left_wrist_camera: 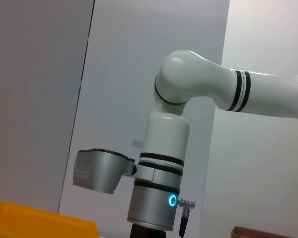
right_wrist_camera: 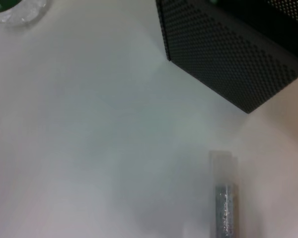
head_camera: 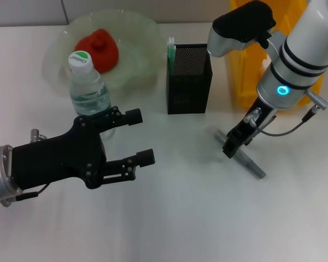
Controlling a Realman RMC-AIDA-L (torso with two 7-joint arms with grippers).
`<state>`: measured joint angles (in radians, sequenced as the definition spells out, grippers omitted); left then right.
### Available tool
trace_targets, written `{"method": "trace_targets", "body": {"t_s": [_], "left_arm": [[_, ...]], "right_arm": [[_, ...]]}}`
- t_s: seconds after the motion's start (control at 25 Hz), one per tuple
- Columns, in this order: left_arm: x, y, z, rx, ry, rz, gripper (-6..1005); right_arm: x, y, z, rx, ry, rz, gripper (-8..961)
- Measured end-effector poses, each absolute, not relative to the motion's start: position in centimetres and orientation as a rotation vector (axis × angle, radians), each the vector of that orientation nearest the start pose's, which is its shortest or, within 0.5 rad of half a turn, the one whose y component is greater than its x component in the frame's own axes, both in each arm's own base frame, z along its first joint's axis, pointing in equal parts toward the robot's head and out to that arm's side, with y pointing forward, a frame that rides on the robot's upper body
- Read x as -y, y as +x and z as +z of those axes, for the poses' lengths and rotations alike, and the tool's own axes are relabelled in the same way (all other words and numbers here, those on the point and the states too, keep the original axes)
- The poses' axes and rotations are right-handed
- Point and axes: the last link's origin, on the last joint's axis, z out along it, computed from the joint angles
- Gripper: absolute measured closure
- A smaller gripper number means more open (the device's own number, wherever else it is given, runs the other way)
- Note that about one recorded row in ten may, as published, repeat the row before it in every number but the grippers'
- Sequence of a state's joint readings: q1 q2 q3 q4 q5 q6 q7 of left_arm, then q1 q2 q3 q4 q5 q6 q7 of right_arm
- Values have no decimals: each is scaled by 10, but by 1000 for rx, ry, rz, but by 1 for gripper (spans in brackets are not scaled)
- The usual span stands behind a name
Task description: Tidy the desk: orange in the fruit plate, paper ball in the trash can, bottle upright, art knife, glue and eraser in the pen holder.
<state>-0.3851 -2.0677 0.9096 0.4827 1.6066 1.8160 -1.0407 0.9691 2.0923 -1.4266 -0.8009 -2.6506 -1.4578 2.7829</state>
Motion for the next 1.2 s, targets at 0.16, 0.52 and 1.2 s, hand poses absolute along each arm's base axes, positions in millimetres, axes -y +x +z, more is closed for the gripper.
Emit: {"method": "trace_targets", "body": {"t_s": [0.16,0.52,1.2], "left_arm": [[-260,-254,-12,338,-2706,-1224,195],[-261,-254,-12,338,-2705,-1226,195],[-260,-254,-12,339,-2698,-1231,195]], "right_arm": [[-385,166,-61,-1175,-2493,-772,471],[-382,167,-66,-1150,-2506,-784,598],[-381,168,-68,-1116,-2515,-787,756]]}}
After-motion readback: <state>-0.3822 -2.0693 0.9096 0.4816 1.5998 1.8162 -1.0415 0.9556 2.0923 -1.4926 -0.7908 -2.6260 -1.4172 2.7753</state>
